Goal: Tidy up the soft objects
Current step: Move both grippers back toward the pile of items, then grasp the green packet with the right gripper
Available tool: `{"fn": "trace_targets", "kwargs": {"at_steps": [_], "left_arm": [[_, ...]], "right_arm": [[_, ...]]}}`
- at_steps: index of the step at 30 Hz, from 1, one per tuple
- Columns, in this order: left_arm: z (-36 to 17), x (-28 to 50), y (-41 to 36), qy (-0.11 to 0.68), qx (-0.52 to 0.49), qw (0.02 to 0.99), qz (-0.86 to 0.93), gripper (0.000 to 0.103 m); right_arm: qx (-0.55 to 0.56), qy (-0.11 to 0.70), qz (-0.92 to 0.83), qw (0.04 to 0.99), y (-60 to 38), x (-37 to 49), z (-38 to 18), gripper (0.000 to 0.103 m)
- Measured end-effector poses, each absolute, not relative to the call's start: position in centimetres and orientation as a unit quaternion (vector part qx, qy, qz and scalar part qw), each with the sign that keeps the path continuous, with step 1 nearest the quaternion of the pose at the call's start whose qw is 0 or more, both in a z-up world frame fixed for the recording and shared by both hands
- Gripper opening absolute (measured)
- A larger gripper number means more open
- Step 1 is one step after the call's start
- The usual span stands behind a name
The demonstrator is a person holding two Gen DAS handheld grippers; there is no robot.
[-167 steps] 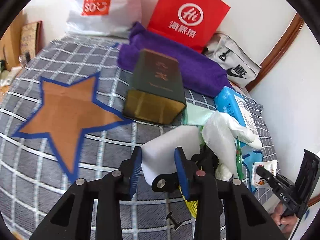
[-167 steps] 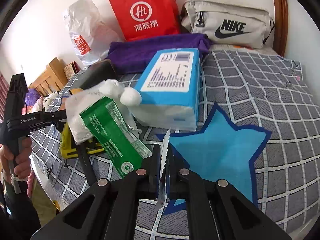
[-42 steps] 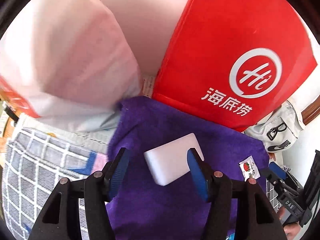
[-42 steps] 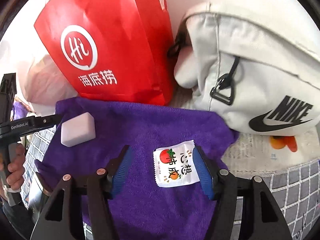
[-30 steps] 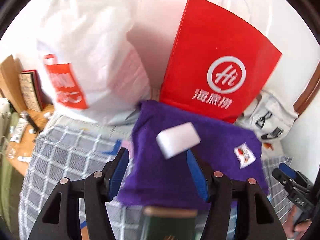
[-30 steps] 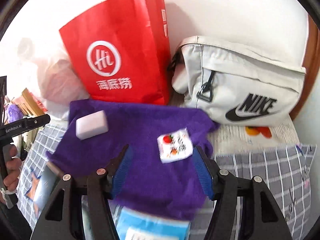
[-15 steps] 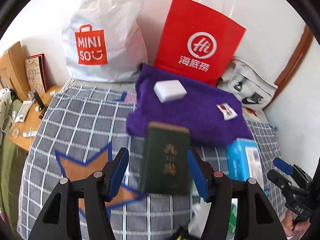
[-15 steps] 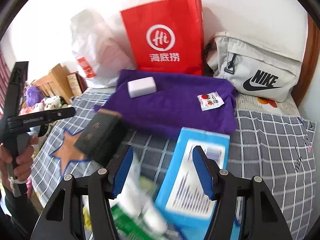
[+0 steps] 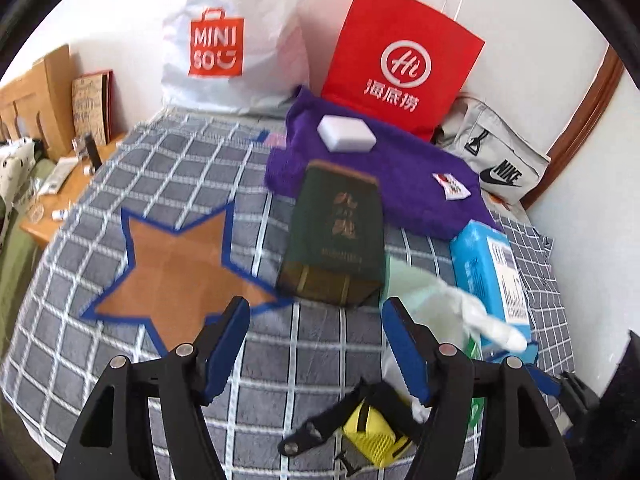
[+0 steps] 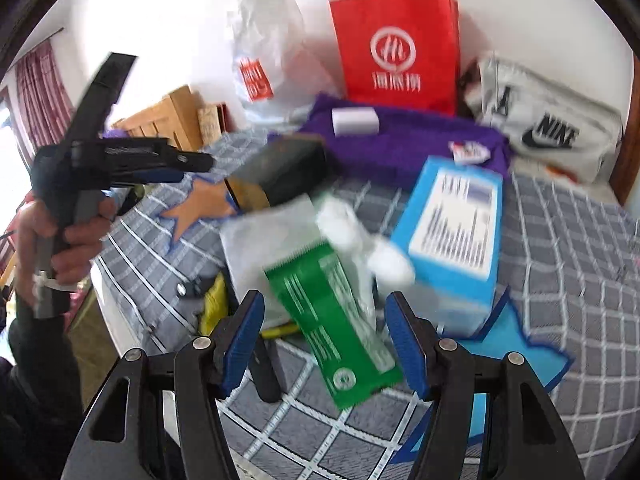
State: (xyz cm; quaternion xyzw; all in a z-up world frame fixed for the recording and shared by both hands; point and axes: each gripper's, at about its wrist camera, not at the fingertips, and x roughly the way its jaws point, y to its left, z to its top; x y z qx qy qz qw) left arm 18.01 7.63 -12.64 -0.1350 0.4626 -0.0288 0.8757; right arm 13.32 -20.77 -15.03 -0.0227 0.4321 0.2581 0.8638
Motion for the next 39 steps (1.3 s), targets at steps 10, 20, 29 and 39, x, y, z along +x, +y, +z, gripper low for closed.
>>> {"fn": "trace_targets", "kwargs": {"at_steps": [10,20,29,39], "left_arm": [[-14.2,17.0,7.6,0.48,-0.148,0.864,-0.034,0.067],[-15.0,16.8,6.6,0.493,-0.14,0.857,-0.046,0.067],[-15.8,16.4,6.6,0.503,-0.144,0.851,-0.045,0.067],[-15.2,15.6,6.6,0.501,-0.14,0.852,-0.054,0.067]], "right_arm": [[-0.084,0.447,0.261,0.852,-18.7,14.0,-19.3,0.062],[-0.07,0.438,0.257,0.859,-20.8,11.5,-18.2,0.03],[-0.054,0.461,0.197,0.864,-24.2,10.3,-18.9,0.039],[-0.082,0.465,0.182,0.863,-23.7,11.4,-21.0,0.047]]}}
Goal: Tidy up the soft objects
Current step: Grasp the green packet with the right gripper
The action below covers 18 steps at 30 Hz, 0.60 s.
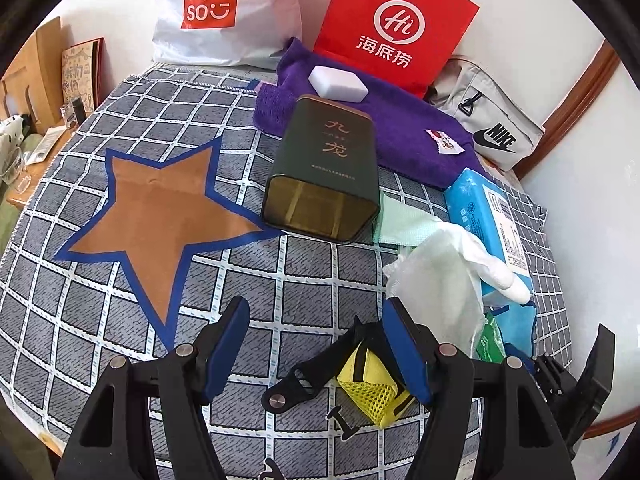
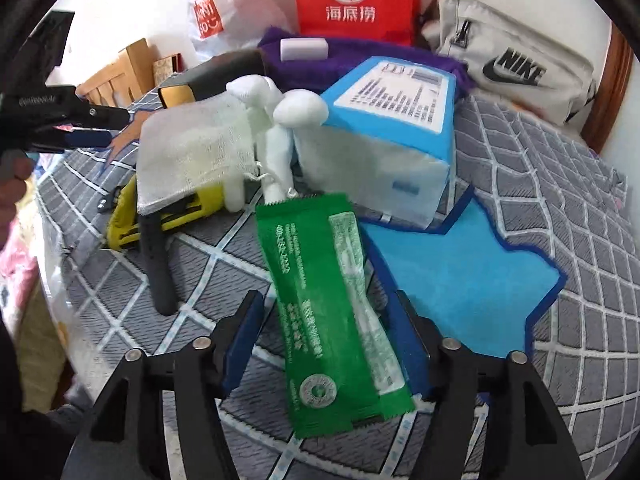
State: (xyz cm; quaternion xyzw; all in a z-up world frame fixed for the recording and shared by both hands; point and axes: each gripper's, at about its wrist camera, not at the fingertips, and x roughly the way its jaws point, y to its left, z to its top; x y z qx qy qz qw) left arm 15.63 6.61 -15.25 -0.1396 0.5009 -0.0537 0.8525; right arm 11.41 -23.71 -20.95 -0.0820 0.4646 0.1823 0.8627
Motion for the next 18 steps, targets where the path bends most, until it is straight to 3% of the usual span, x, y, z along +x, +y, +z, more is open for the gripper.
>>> {"fn": "trace_targets", "kwargs": {"at_steps": [2,5,18], "left_arm": [[-15.2,15.5,6.6,0.501,-0.138,0.853,-0.057,0.067],[-15.3,15.4,6.6,0.502,-0.137,0.852,-0.06,0.067],[-15.2,15.0,4.9,0.492,-0.133,0.854,-0.101,0.067]], "right_arm": [[-0.071,0.465,0.179,0.864,-24.1,11.4,-20.8,0.036],[-0.052,0.467,0.177,0.865,-24.7,11.3,-20.6,0.033],[-0.021,0.451,0.156,0.878,-26.0,10.6,-19.2,0.033]]}}
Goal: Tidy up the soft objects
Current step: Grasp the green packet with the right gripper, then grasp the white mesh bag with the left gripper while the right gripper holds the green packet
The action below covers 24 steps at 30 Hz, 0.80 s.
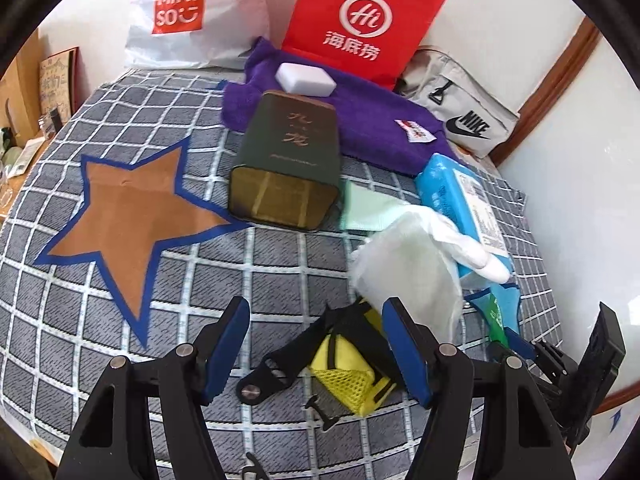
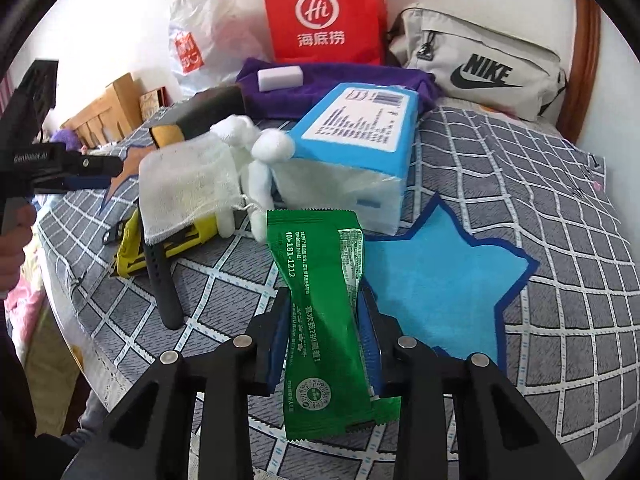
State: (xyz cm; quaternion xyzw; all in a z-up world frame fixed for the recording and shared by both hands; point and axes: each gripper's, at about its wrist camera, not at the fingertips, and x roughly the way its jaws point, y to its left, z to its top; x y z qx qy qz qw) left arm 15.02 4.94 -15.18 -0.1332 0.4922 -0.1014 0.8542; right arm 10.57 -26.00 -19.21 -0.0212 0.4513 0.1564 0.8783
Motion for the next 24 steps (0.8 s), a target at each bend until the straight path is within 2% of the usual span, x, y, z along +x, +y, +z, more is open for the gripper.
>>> {"fn": "trace_targets", "kwargs": {"at_steps": [7,9,12,13,14,16,24], "left_arm": [[-15.6,15.8,2.7,0.484,-0.121,0.858,-0.125,0.065],[-15.7,16.0,2.3,0.481,-0.121,0.859,-0.126,0.061],[-16.0,16.5,2.2,0.479,-0.137,0.857,-0.131,0.049],[-16.0,16.6,2.2,0.48,-0.142,0.855,-0.134,0.041],[-16.1,16.7,2.2,0.48,-0.146,0.854,-0.136,0.026],[-16.3,16.8,2.2,0.483,-0.142,0.853,-0.137,0.01],[-14.4,15.7,4.5,0.461,-0.145,0.867,-0.121,0.007]], "right_arm": [[-0.009,0.453,0.153,0.878,-26.4,10.8,-19.1,0.033],[-0.007,0.454,0.153,0.878,-26.5,10.8,-19.3,0.033],[-0.004,0.459,0.153,0.875,-26.7,11.1,-19.7,0.033],[-0.003,0.461,0.153,0.874,-26.8,11.2,-19.9,0.033],[-0.002,0.463,0.152,0.873,-26.8,11.3,-20.0,0.033],[-0.001,0.466,0.151,0.872,-26.8,11.5,-20.3,0.033],[0.001,0.467,0.145,0.872,-26.9,11.7,-20.2,0.033]]}}
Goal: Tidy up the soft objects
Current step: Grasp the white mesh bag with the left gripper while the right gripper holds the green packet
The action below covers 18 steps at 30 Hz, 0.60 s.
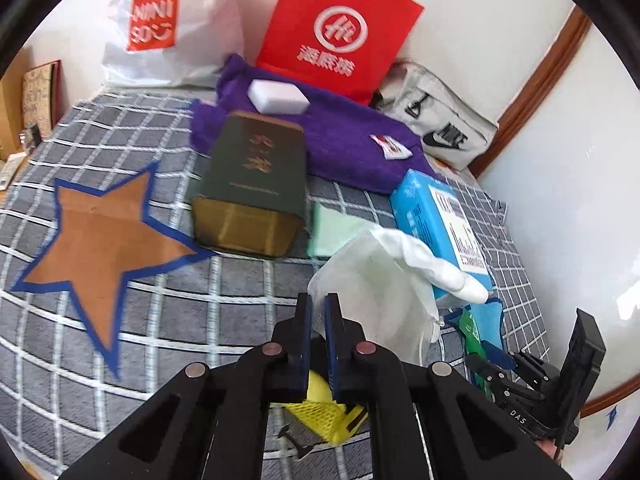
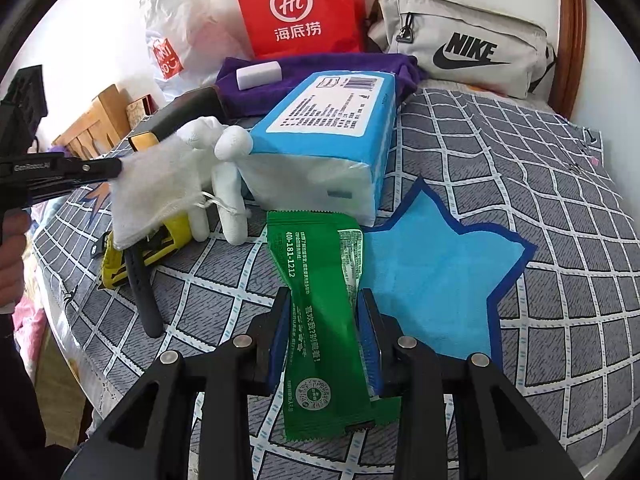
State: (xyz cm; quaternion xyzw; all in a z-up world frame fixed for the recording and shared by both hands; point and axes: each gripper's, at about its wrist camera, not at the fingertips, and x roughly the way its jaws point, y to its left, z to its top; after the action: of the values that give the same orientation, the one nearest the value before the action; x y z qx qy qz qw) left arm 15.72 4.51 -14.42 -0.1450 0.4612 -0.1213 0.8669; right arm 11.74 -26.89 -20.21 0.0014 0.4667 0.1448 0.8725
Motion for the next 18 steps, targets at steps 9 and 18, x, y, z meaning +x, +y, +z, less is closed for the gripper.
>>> {"fn": "trace_targets", "kwargs": {"at_steps": [9,18], "left_arm": [[-14.7,14.7,11.4,0.482,-0.143,0.864,-0.004,0.007],[-17.9,15.1,13.5,0.516,-0.158,0.842,0.015,0.055]], "right_arm": [[-0.011,0.461,0.142,0.876,-26.6,11.2,-19.6,0.033],[-0.023,0.46,0.141,0.876,-26.0,11.1,-19.2,0.033]]}}
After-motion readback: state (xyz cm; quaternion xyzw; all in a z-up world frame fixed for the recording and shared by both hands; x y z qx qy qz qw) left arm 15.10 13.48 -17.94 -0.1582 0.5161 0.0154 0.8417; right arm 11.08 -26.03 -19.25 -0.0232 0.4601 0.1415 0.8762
